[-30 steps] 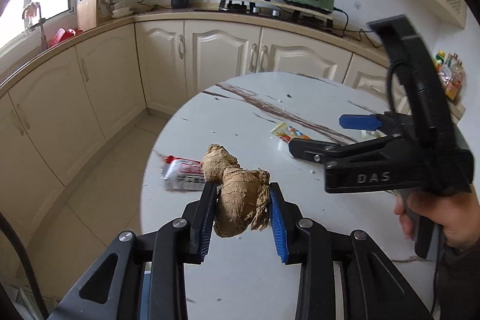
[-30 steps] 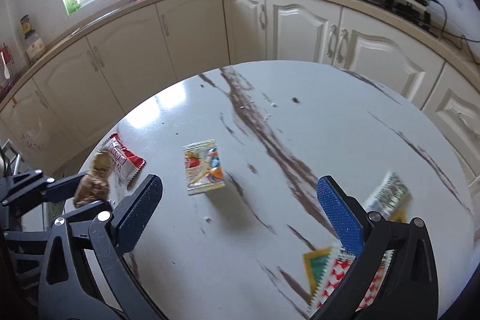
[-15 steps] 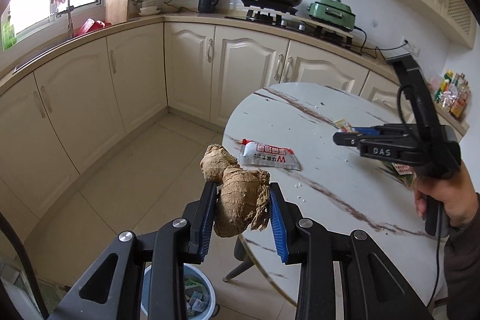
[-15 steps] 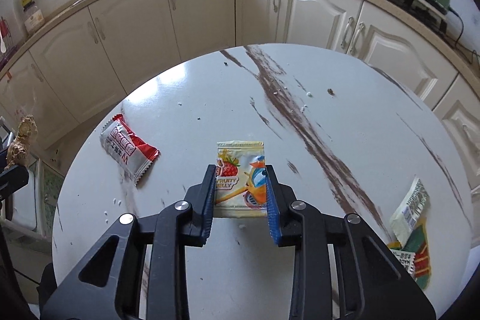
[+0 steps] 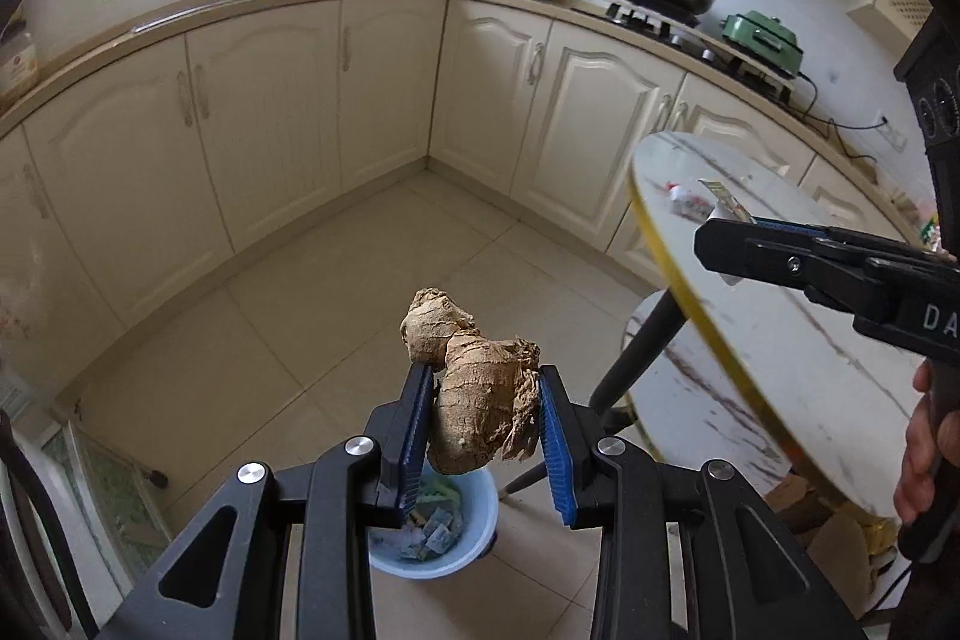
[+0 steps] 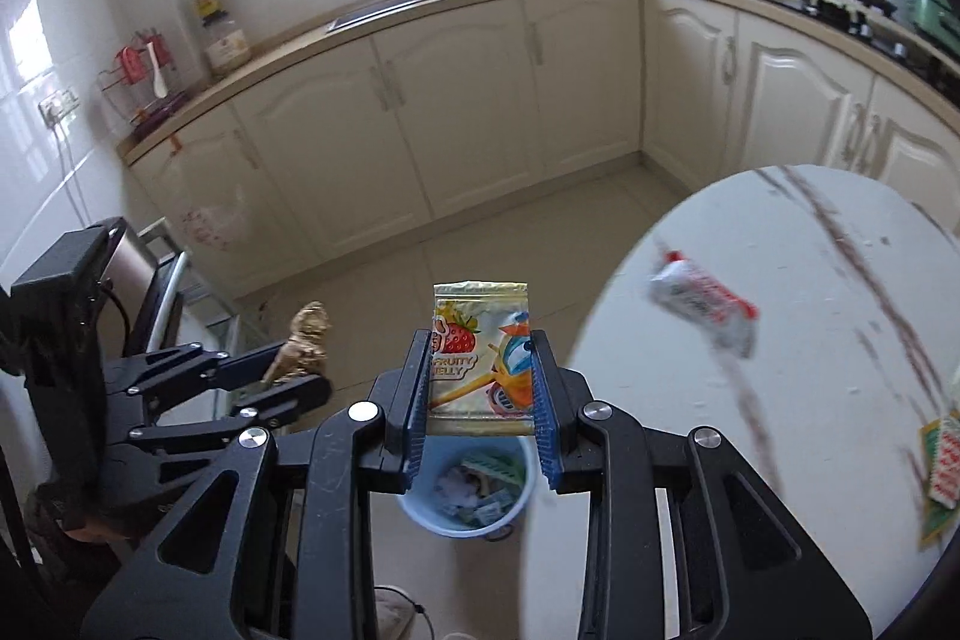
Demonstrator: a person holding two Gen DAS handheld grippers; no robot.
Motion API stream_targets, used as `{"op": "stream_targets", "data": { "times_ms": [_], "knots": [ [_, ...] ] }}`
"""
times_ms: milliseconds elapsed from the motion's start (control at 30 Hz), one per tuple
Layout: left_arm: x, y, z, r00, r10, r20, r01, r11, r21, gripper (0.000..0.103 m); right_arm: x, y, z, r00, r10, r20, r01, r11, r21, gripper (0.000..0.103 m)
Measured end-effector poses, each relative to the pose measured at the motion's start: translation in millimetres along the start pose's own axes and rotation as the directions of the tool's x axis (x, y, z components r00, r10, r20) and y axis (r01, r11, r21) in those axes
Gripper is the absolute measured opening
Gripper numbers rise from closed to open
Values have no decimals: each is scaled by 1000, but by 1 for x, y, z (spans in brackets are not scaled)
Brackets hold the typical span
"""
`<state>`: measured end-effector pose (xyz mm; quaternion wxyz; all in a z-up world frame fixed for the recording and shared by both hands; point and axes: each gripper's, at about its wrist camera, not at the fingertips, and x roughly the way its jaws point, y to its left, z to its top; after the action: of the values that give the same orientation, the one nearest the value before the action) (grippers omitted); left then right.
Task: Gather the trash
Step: 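Carry ginger and yellow packet over the blue bucket and open both grippers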
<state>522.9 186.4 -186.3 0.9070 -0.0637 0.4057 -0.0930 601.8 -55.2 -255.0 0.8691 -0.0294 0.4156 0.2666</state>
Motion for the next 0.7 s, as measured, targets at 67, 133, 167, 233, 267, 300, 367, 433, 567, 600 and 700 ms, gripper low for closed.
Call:
{"op": "stream_targets", "data": {
  "times_ms": [67, 133, 167, 233, 267, 300, 367, 433, 567, 600, 700],
  "knots": [
    [2, 16, -8, 1000, 10, -27, -11, 1000, -29, 30, 25, 21, -5, 999, 28, -43, -29, 1000, -10, 28],
    [5, 31, -19, 998, 18, -62, -21, 998, -51, 30, 52, 37, -13, 995, 41, -88, -42, 999, -12, 28],
    [8, 36, -24, 997, 21, -77, -26, 998, -58, 30, 67, 42, -17, 992, 42, -117, -43, 999, -8, 28],
    [18, 47, -32, 993, 18, -115, -27, 997, -76, 31, 94, 48, -28, 986, 37, -163, -36, 999, 6, 28],
    [23, 51, -35, 991, 14, -133, -25, 996, -83, 31, 106, 49, -33, 981, 37, -191, -34, 999, 20, 29],
    [29, 55, -37, 988, 14, -155, -27, 996, -86, 31, 120, 48, -38, 976, 40, -215, -34, 999, 35, 30],
    [41, 62, -40, 982, 18, -190, -37, 995, -97, 31, 141, 47, -44, 968, 34, -248, -23, 999, 48, 30],
    [54, 70, -43, 976, 11, -217, -36, 993, -111, 31, 159, 43, -48, 962, 40, -269, -23, 998, 65, 30],
    [77, 76, -39, 959, 22, -283, -54, 993, -106, 42, 181, 31, -53, 955, 31, -294, -5, 996, 89, 30],
    [79, 77, -36, 959, 27, -284, -59, 993, -105, 50, 183, 27, -55, 954, 31, -298, -2, 995, 96, 30],
    [77, 83, -30, 959, 68, -275, -101, 989, -106, 76, 184, 24, -55, 956, 10, -295, 17, 996, 88, 35]
  ]
}}
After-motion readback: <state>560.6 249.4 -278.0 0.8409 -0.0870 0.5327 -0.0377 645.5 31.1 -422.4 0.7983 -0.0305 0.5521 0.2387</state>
